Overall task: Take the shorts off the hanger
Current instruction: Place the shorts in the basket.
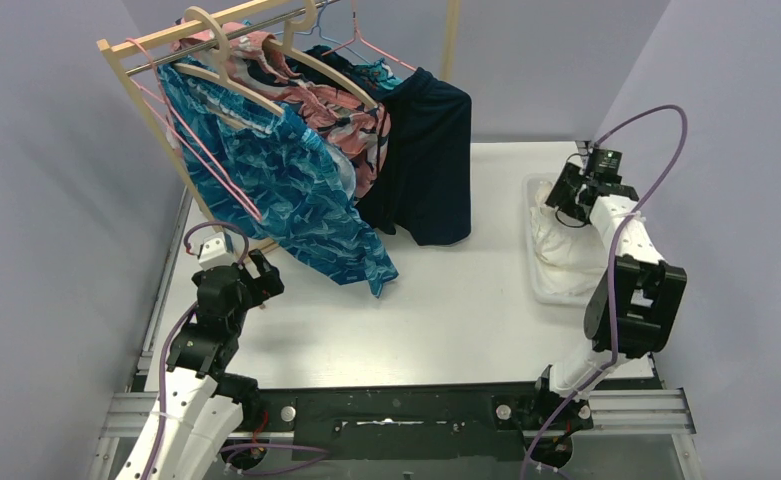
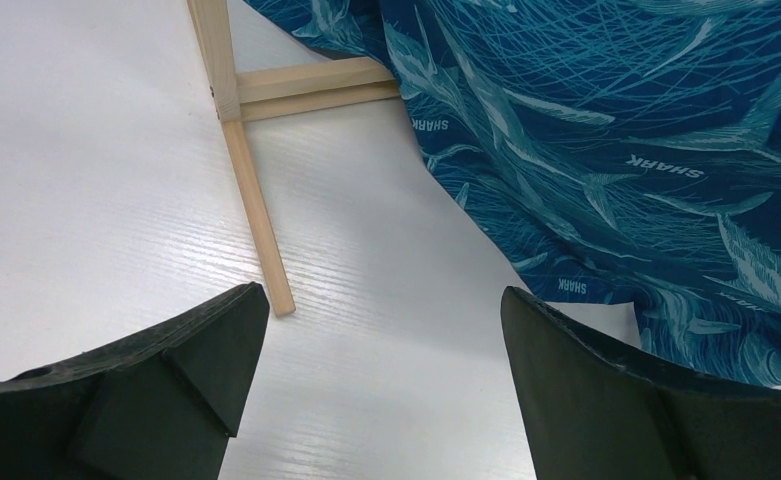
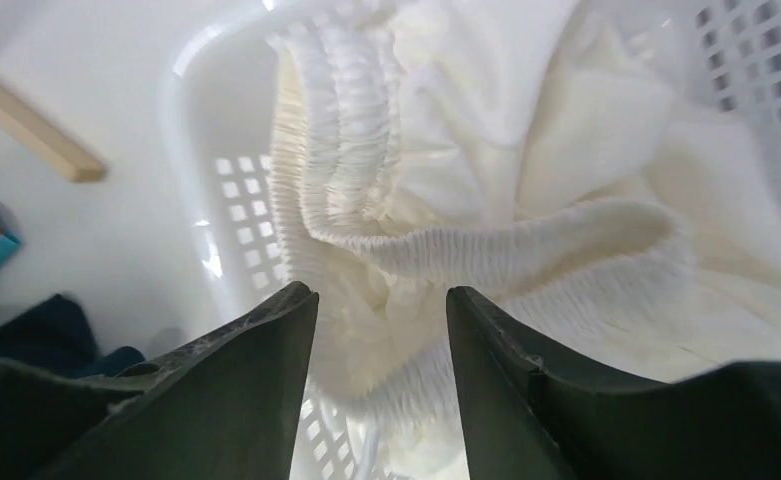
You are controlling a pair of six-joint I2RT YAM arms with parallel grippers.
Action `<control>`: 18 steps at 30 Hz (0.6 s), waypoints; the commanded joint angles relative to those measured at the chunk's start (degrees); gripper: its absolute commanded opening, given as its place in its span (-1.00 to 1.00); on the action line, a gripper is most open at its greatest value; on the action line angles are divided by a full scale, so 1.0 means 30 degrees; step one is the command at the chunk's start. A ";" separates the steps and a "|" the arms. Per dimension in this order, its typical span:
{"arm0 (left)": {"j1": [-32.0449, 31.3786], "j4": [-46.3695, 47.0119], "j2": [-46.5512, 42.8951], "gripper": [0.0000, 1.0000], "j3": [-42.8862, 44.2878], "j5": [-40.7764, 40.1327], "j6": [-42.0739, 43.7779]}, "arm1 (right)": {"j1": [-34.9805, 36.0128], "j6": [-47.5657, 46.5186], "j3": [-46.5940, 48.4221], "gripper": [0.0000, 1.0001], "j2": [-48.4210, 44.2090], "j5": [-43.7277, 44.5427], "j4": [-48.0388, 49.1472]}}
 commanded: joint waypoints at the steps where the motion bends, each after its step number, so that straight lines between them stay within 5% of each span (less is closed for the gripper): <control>1: 0.0085 0.0919 0.0034 0.75 0.0164 -0.0072 -0.0090 | -0.0210 0.0335 0.0861 0.04 -0.2089 0.1484 0.1494; 14: 0.0103 0.0758 -0.0008 0.75 0.0220 -0.0267 -0.0200 | -0.0196 0.0596 0.5586 0.04 0.5495 -0.0990 -0.2456; 18: 0.0077 0.0721 -0.0048 0.75 0.0226 -0.0305 -0.0237 | -0.0057 0.0431 0.5175 0.07 0.4976 -0.0574 -0.2236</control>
